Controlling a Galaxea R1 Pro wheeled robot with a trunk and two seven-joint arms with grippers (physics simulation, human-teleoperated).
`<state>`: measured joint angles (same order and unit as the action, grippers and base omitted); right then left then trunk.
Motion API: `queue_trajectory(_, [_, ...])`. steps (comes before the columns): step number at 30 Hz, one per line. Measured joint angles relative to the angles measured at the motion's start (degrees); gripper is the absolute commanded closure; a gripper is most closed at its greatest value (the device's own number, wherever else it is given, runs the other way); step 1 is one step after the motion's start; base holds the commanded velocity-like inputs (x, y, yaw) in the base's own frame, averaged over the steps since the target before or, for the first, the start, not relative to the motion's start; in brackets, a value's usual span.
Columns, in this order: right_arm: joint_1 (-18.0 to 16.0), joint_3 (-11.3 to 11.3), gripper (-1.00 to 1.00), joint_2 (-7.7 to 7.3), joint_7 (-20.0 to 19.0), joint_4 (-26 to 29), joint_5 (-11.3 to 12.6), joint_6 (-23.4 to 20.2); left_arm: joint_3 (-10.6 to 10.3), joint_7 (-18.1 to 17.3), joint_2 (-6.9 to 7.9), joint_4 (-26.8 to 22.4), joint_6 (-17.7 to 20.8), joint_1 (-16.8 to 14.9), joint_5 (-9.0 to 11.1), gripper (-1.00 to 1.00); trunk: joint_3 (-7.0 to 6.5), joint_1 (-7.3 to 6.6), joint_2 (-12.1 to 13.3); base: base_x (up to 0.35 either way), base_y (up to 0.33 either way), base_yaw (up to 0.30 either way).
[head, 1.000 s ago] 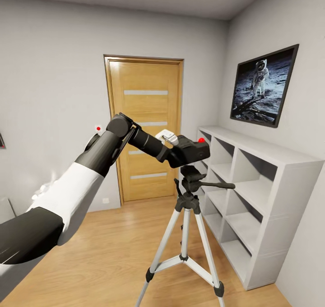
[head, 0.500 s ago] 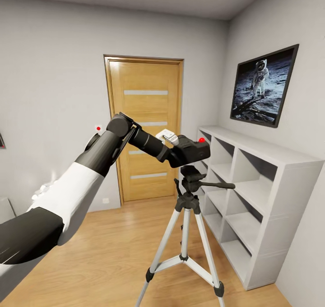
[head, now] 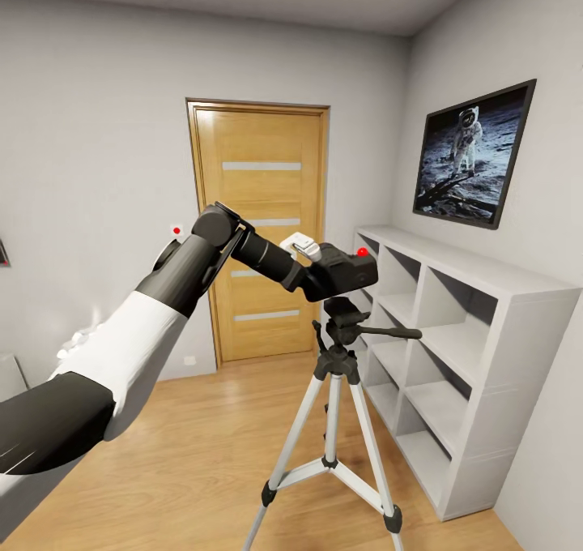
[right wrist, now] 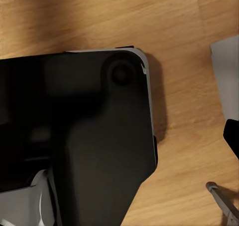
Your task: Attach the digital camera to the camera tripod in the bedroom.
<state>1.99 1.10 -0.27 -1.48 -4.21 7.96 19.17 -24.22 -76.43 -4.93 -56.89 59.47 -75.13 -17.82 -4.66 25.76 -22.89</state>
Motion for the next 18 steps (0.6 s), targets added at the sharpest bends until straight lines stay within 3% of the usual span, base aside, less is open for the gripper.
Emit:
queue_trajectory(6, [0.01,0.05,-1.00,0.00,0.17,0.40,-0.07,0.02,-0.03,0.00,0.03,0.05,0.00,0.00,0.02,1.00,0.00,0.00,0.00,0.000,0.000,0.000])
queue_trajectory(10, [-0.06,0.10,-1.00,-0.45,0.74,4.16,-0.18,0.06,-0.01,0.00,0.03,0.05,-0.01,0.00,0.01,1.00,0.00,0.00,0.00,0.000,0.000,0.000])
queue_trajectory(18, [-0.05,0.12,-1.00,-4.28,2.02,16.03,-0.18,0.24,0.00,0.00,0.03,0.03,-0.01,0.00,0.01,1.00,-0.01,0.00,0.00,0.000,0.000,0.000])
